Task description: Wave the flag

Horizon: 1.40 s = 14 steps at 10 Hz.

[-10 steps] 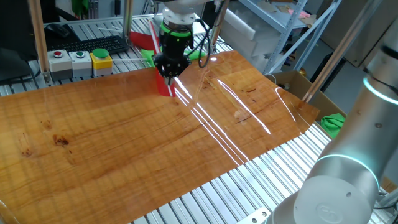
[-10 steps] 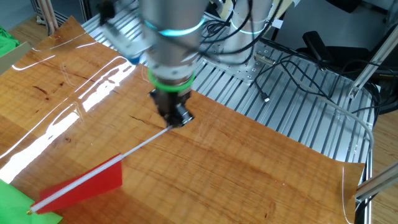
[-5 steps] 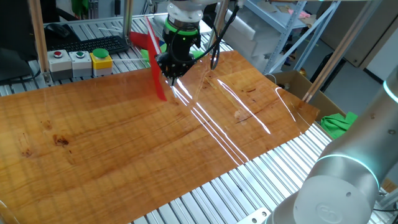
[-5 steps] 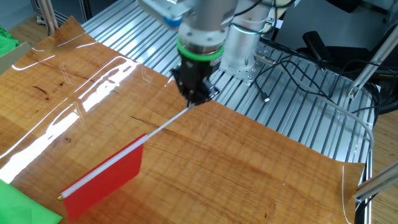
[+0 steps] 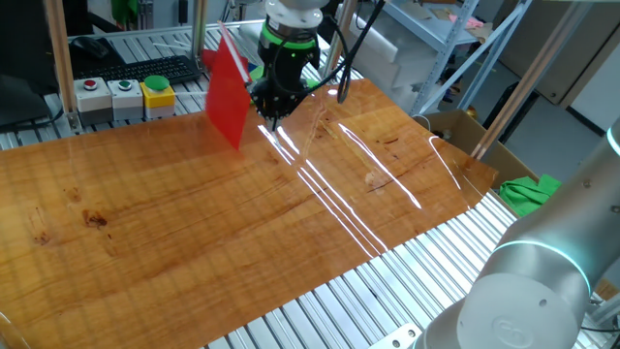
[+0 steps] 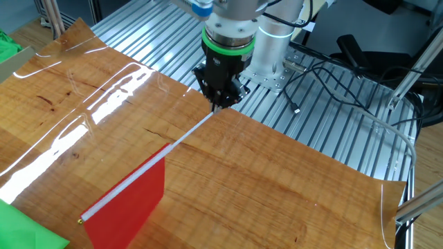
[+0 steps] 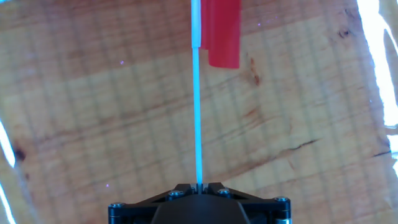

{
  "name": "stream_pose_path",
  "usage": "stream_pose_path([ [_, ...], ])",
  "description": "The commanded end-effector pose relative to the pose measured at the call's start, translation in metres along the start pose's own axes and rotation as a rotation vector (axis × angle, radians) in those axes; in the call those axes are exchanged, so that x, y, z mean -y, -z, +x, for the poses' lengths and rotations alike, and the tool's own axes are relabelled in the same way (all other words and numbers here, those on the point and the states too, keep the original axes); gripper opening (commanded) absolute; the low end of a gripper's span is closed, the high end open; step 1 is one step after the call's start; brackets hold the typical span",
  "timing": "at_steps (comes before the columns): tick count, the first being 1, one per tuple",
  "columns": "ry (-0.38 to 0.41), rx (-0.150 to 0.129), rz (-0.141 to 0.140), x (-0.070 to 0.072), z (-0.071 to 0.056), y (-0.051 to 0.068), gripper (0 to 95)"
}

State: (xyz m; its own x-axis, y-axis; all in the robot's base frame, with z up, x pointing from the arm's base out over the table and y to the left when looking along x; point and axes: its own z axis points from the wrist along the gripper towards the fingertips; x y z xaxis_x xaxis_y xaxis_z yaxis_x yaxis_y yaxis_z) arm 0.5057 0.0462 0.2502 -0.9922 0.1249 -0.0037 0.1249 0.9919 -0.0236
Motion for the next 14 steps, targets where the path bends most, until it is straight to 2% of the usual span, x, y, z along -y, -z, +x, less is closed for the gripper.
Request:
stream_pose_path([
  [1, 0.020, -0.012, -0.008, 0.014, -0.009, 0.003, 0.0],
  [3, 0.026, -0.012, 0.018, 0.021, -0.024, 0.013, 0.0],
  [4, 0.104, -0.010, 0.138, 0.025, -0.037, 0.014, 0.0],
  [5, 0.111, -0.012, 0.150, 0.027, -0.044, 0.012, 0.0],
  [6, 0.102, -0.018, 0.128, 0.029, -0.050, 0.012, 0.0],
  [7, 0.116, -0.018, 0.140, 0.032, -0.056, 0.012, 0.0],
  [9, 0.128, -0.021, 0.155, 0.031, -0.056, 0.012, 0.0],
  [10, 0.094, -0.028, 0.109, 0.031, -0.056, 0.011, 0.0],
  [11, 0.028, -0.049, 0.002, 0.030, -0.055, 0.011, 0.0],
  [12, -0.051, -0.072, -0.134, 0.030, -0.054, 0.010, 0.0],
  [14, -0.163, -0.110, -0.324, 0.029, -0.052, 0.010, 0.0],
])
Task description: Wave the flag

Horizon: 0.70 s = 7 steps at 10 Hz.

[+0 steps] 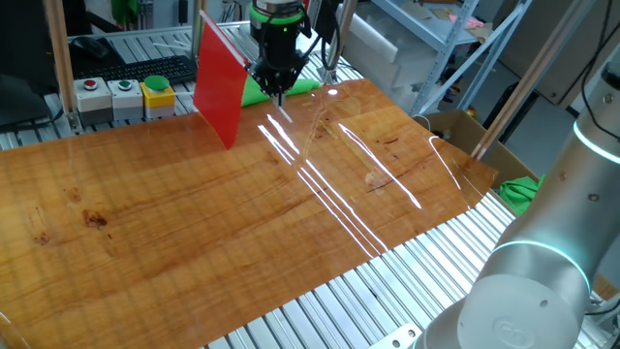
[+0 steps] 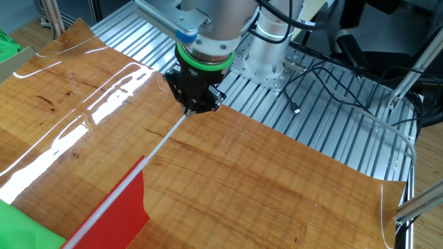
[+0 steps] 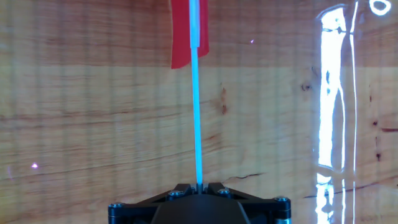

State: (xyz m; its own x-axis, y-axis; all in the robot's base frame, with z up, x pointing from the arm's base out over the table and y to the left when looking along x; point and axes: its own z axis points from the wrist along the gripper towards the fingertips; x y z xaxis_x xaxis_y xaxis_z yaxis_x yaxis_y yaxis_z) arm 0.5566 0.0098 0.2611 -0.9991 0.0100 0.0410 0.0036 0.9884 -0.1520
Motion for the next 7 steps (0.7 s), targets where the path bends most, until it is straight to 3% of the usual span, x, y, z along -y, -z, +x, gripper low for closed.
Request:
stream_pose_path([
  [1, -0.285, -0.076, -0.503, -0.0019, 0.0025, -0.0003, 0.0],
  [4, -0.320, -0.098, -0.582, -0.0043, 0.0034, -0.0001, 0.0],
  [6, -0.325, -0.101, -0.590, -0.0063, 0.0046, 0.0007, 0.0],
  [7, -0.312, -0.093, -0.574, -0.0073, 0.0060, 0.0015, 0.0],
])
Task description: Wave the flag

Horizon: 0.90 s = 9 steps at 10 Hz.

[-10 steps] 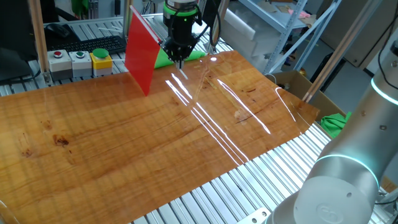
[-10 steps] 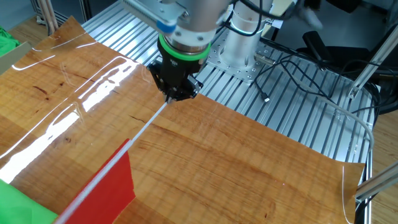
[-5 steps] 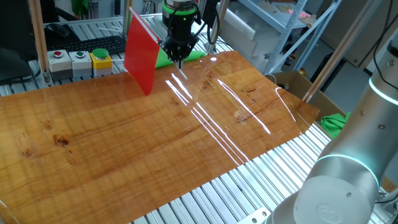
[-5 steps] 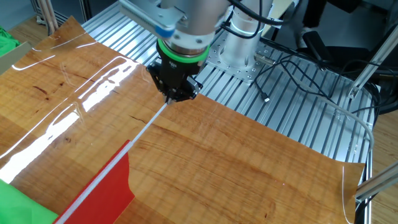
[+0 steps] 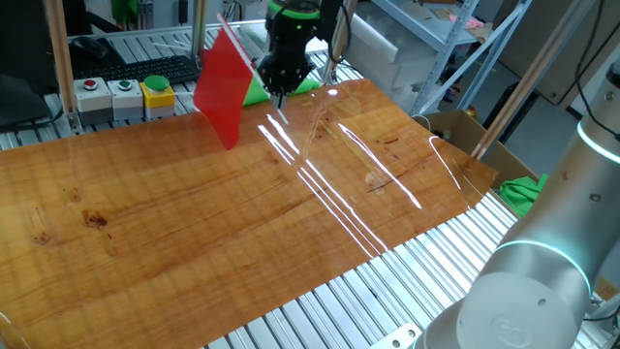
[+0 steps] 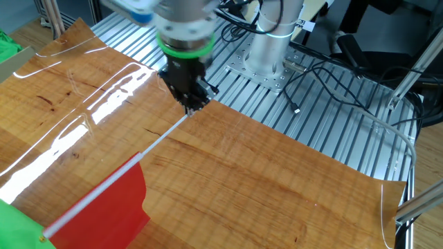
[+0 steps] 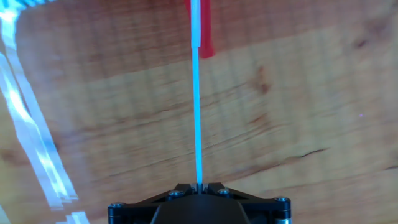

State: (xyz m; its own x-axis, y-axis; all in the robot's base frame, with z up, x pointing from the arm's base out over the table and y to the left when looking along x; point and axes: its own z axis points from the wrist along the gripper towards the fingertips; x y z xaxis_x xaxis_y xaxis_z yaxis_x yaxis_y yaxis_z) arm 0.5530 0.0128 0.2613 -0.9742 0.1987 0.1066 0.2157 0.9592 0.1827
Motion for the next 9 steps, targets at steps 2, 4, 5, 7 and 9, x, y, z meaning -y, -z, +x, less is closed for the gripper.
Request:
stream_pose_path([
  [2, -0.089, -0.021, -0.188, -0.0043, 0.0042, -0.0004, 0.0],
  [4, -0.035, 0.000, -0.101, -0.0043, 0.0042, -0.0004, 0.0],
  [5, -0.003, 0.011, -0.059, -0.0044, 0.0043, -0.0003, 0.0],
  [7, 0.043, 0.029, 0.028, -0.0044, 0.0043, -0.0003, 0.0],
  [9, 0.045, 0.032, 0.034, -0.0045, 0.0044, -0.0004, 0.0],
])
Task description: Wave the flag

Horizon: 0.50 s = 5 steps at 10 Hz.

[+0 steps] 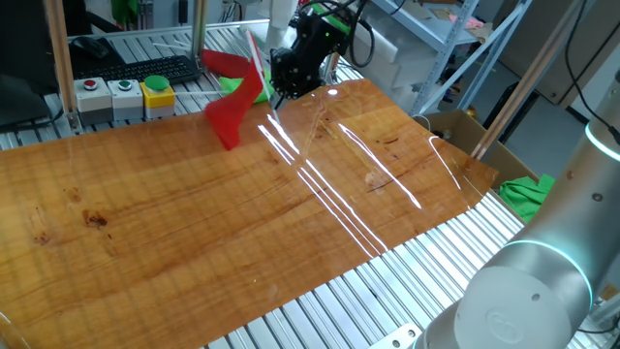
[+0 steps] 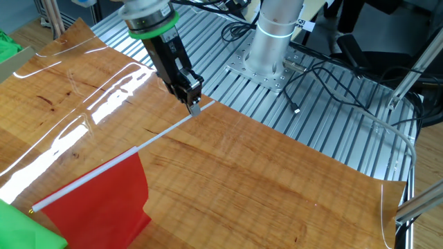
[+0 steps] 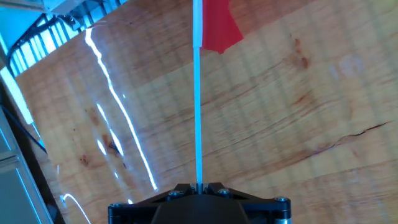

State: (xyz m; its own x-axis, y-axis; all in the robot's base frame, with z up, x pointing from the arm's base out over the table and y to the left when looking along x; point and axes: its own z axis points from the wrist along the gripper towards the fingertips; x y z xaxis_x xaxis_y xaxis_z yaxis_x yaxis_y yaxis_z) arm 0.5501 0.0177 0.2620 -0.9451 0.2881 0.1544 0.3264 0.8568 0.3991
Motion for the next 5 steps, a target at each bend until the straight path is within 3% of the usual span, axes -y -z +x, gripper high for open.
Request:
stream_pose_path([
  [1, 0.173, 0.051, 0.308, 0.000, 0.001, 0.000, 0.0],
  [2, 0.190, 0.051, 0.324, -0.002, 0.000, -0.001, 0.0],
  [3, 0.239, 0.053, 0.362, -0.007, 0.000, -0.005, 0.0],
  [4, 0.266, 0.051, 0.374, -0.012, 0.002, -0.007, 0.0],
  [5, 0.248, 0.047, 0.366, -0.021, 0.009, -0.013, 0.0],
])
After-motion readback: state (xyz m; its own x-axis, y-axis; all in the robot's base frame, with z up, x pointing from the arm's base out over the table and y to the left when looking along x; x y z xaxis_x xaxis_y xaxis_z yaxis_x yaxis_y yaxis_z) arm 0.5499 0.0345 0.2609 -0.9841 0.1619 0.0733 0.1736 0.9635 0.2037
